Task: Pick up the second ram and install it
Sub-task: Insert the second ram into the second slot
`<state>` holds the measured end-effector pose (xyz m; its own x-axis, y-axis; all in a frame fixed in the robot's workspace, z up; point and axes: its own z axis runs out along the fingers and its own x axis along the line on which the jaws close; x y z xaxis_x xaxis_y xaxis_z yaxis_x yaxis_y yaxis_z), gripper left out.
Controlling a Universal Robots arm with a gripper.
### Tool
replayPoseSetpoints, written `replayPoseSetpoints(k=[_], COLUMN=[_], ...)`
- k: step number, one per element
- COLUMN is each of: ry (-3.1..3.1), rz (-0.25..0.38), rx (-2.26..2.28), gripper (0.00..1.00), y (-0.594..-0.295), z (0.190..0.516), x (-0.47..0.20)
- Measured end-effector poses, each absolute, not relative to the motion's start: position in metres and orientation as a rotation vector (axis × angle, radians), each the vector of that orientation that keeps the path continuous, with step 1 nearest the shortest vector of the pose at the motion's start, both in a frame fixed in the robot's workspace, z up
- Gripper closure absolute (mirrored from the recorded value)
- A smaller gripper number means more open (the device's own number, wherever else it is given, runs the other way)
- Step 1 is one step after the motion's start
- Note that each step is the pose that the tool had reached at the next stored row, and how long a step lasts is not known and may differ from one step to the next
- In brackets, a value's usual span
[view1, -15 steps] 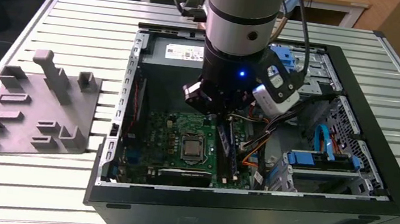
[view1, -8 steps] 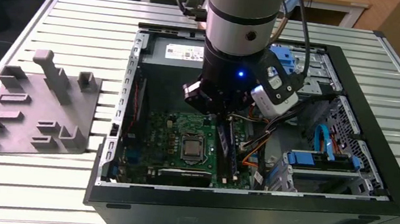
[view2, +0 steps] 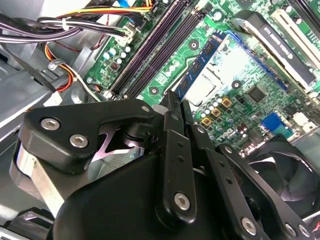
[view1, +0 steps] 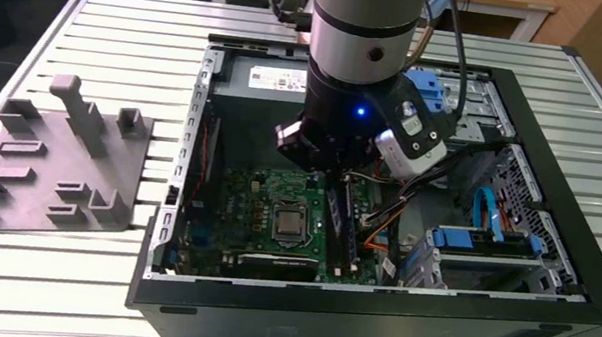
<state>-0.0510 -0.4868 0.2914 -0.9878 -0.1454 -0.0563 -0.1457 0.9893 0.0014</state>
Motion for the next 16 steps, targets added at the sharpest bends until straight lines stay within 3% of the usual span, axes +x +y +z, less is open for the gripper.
replayPoseSetpoints(k=[16], ry=[3.084], rz=[0.005], rx=[-0.103], gripper=[0.86], y=[-0.4868], z=[0.2909], x=[-0.0510])
